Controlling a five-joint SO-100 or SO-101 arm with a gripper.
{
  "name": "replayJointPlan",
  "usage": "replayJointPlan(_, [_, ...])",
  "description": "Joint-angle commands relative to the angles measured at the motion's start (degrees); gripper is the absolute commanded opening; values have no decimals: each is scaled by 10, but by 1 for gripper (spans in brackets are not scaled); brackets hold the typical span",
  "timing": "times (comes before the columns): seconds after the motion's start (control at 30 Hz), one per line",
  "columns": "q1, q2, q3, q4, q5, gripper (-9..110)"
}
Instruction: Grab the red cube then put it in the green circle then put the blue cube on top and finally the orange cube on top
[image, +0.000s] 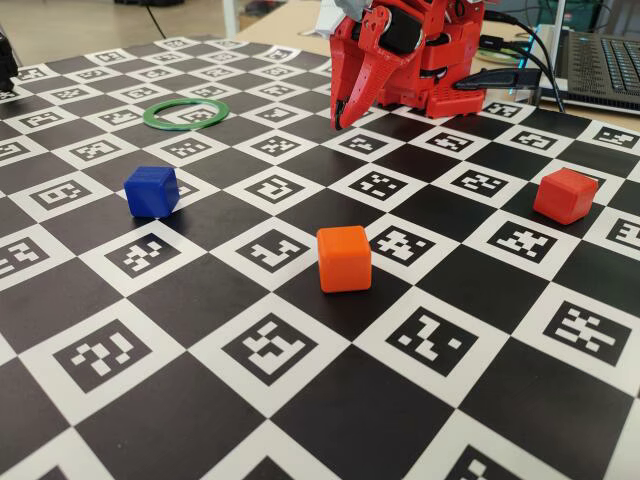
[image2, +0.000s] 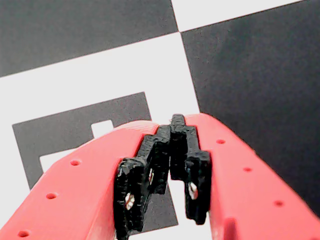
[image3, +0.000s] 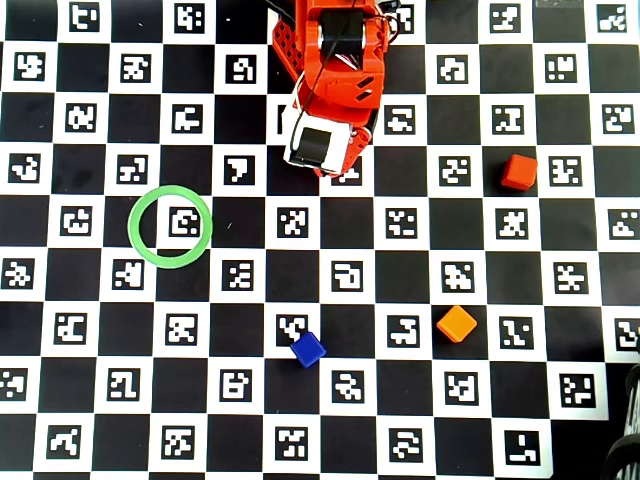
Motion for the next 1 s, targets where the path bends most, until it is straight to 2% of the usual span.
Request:
replayJointPlan(0.0, [-2, 29, 24, 45, -3, -6])
replayJointPlan(0.97, [-4, 29, 24, 47, -25, -6])
